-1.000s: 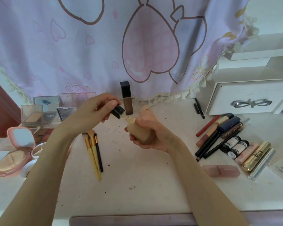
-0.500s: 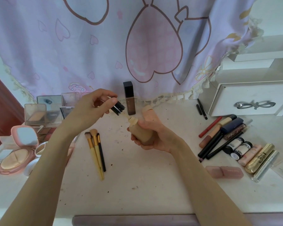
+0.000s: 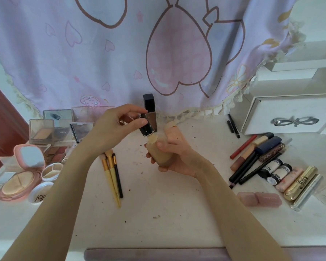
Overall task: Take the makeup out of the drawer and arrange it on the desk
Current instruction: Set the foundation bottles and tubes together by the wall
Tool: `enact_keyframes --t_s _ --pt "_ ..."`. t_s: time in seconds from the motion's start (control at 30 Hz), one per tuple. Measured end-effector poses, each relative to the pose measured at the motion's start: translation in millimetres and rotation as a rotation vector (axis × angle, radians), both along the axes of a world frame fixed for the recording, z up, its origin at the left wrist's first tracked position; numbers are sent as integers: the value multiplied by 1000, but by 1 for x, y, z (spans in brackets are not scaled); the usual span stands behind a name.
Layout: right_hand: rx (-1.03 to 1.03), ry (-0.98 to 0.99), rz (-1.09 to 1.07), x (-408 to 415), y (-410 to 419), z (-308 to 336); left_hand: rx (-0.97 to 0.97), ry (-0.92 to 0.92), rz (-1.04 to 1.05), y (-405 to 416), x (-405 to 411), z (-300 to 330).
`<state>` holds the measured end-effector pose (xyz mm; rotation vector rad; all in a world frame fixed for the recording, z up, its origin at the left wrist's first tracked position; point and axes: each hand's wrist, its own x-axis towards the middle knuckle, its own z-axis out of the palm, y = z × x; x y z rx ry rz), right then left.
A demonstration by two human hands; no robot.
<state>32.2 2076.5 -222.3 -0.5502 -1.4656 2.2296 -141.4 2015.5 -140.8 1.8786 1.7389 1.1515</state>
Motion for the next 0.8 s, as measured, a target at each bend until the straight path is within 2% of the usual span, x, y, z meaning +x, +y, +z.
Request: enact_keyframes --t_s 0.33,0.8 --pt "5 17 -3 -1 1 0 128 -141 48 2 -10 10" --pt "-6 27 7 -1 1 -2 137 -99 61 -2 -14 17"
